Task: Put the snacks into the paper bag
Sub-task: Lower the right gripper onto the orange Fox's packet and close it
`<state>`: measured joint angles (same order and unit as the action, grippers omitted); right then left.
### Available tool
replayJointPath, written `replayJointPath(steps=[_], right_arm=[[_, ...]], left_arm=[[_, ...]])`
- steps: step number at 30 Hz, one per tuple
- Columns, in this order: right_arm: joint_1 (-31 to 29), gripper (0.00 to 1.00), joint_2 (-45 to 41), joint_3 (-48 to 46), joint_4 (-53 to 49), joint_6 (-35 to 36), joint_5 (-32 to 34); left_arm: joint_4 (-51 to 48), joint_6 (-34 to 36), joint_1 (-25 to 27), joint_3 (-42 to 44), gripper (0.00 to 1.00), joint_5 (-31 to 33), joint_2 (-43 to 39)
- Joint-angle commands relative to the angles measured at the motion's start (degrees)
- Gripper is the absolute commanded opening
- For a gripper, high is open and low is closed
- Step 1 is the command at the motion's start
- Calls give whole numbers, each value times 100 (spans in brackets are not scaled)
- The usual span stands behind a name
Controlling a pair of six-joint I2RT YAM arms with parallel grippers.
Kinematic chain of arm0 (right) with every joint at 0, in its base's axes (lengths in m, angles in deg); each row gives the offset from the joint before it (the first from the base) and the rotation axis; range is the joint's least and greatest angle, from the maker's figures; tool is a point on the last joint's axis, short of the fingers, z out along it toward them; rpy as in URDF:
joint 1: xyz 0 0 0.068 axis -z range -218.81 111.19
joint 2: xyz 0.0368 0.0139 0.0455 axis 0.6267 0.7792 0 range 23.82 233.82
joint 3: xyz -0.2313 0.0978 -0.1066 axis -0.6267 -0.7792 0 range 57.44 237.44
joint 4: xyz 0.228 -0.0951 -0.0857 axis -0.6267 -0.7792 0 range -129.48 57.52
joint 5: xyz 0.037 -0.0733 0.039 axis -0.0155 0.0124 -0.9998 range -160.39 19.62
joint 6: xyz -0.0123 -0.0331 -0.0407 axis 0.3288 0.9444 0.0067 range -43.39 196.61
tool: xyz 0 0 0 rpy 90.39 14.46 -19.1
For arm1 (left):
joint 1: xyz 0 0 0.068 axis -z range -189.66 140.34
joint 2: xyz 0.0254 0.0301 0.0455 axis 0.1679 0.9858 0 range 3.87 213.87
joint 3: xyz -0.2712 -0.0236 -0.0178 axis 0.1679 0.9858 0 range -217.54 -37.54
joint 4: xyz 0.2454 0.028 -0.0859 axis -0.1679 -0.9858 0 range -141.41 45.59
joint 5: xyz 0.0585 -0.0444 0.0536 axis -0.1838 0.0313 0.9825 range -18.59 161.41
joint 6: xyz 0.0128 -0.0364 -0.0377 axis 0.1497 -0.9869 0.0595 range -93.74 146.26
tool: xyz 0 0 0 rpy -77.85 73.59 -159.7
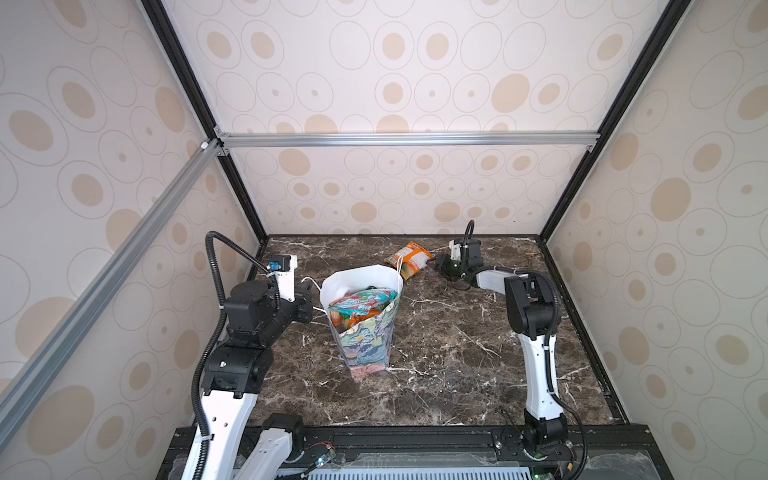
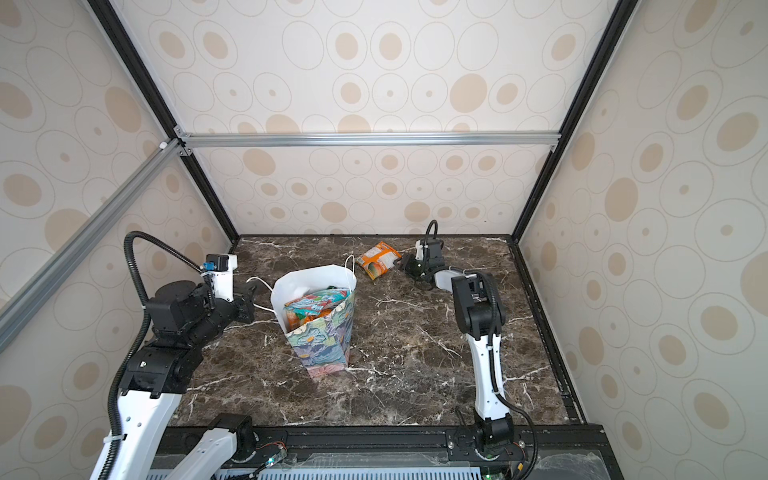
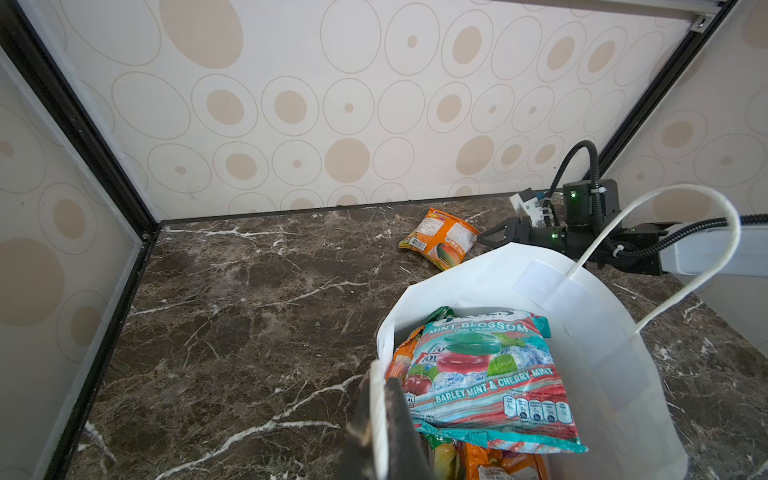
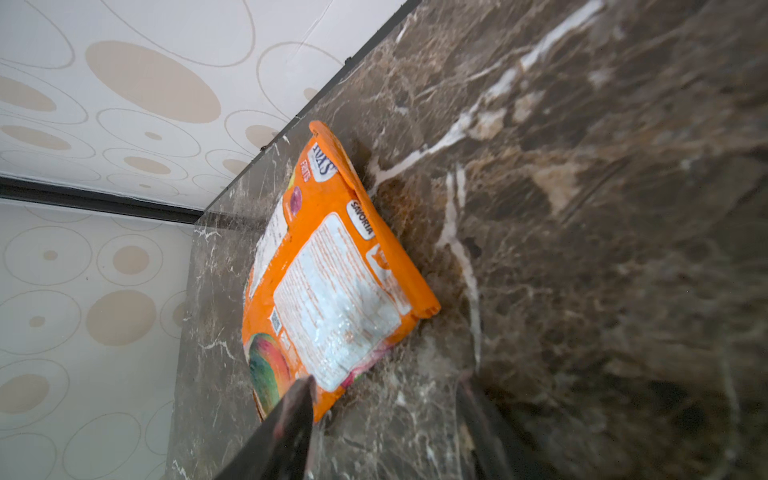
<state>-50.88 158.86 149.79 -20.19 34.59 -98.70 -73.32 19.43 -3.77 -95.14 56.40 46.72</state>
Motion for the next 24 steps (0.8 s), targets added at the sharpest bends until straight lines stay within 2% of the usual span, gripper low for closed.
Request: replayJointPath(steps=[1,15,24], right_arm=[[21,57,294,247,56,-215,-6],[19,55,963,975,-35,-489,45],[16,36,1145,1030,276,-689,-152]], left_arm=[[-44,41,13,-124,1,20,-5],[-5,41,9,-102,1,-25,25],[-20,41,8,-119,2,-83,31]])
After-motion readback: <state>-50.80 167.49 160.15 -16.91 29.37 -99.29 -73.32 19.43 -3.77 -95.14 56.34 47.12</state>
